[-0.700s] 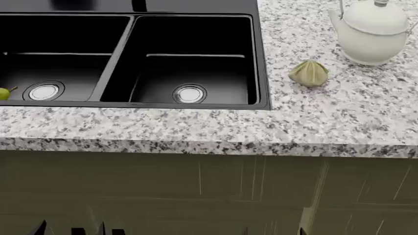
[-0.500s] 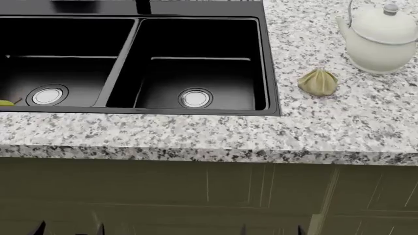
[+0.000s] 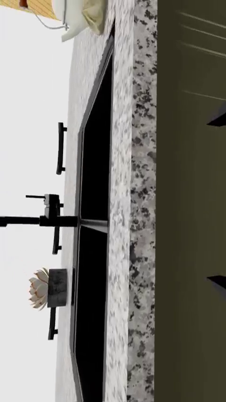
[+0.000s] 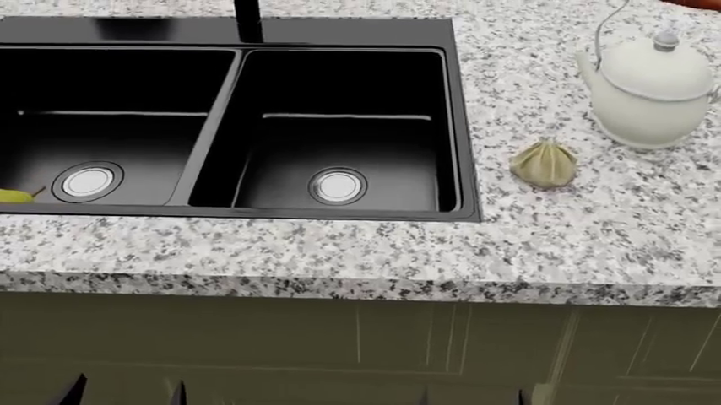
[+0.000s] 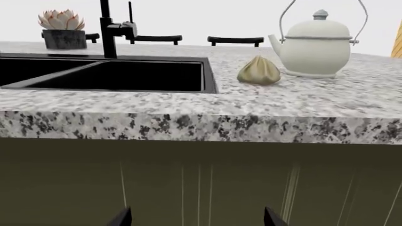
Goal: Turn the sink spout to the right.
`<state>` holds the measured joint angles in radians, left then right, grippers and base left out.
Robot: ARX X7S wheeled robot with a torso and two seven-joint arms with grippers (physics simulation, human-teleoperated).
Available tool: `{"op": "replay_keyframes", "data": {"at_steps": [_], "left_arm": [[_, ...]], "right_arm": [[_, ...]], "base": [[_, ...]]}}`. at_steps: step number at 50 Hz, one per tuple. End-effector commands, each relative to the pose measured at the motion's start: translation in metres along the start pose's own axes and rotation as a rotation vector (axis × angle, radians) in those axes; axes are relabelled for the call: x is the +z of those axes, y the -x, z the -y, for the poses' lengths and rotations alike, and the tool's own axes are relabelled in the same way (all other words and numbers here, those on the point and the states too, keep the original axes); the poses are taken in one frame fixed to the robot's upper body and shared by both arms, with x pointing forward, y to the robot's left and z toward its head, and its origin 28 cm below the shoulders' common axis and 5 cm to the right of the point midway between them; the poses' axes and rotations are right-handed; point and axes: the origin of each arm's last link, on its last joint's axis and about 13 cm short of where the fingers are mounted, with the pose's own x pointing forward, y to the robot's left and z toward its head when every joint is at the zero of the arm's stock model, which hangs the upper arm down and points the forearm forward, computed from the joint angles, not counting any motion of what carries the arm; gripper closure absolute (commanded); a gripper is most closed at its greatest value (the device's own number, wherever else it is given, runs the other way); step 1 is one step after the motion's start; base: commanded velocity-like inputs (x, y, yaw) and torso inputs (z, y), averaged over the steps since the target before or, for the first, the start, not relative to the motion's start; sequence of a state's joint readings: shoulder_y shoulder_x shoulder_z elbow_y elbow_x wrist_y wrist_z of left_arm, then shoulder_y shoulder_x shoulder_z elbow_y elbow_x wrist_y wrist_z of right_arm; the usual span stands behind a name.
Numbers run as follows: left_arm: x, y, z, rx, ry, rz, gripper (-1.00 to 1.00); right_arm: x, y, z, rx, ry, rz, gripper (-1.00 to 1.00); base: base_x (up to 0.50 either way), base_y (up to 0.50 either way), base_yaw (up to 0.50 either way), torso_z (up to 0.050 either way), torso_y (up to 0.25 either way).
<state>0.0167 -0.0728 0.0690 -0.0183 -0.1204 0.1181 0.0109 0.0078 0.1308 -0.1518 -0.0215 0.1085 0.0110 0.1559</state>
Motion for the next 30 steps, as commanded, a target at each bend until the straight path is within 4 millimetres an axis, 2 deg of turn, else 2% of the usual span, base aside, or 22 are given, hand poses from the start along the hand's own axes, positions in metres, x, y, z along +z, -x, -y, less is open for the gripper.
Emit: {"op": "replay_keyframes", "data": {"at_steps": [1, 18, 21, 24, 26, 27, 30], "left_arm": [[0.000, 0.001, 0.000, -0.017, 0.016, 0.008, -1.00], [0.006, 0.002, 0.002, -0.020, 0.017, 0.004, -1.00], [0.003, 0.000, -0.001, 0.065, -0.028, -0.012, -1.00], [0.009, -0.001, -0.003, 0.071, -0.036, -0.016, -1.00], [0.023, -0.005, -0.003, 0.082, -0.059, 0.011, -1.00], [0.026, -0.009, -0.003, 0.083, -0.115, 0.033, -1.00], [0.035, -0.015, -0.001, 0.101, -0.067, 0.052, -1.00]], "right_arm": [[0.000, 0.000, 0.000, -0.004, 0.003, 0.000, -1.00], [-0.001, -0.001, 0.001, -0.009, 0.009, 0.007, -1.00], [0.002, 0.002, 0.000, -0.018, 0.038, 0.016, -1.00], [0.013, 0.002, 0.003, -0.028, 0.028, 0.030, -1.00], [0.028, 0.000, 0.007, -0.032, 0.050, 0.061, -1.00], [0.040, -0.002, 0.009, -0.032, 0.001, 0.063, -1.00], [0.048, -0.005, 0.011, -0.035, 0.003, 0.067, -1.00]], "base": [[0.00, 0.00, 0.00, 0.050, 0.000], [0.00, 0.00, 0.00, 0.050, 0.000], [0.00, 0.00, 0.00, 0.046, 0.000], [0.00, 0.00, 0.00, 0.000, 0.000], [0.00, 0.00, 0.00, 0.000, 0.000], [0.00, 0.00, 0.00, 0.000, 0.000], [0.00, 0.00, 0.00, 0.000, 0.000]]}}
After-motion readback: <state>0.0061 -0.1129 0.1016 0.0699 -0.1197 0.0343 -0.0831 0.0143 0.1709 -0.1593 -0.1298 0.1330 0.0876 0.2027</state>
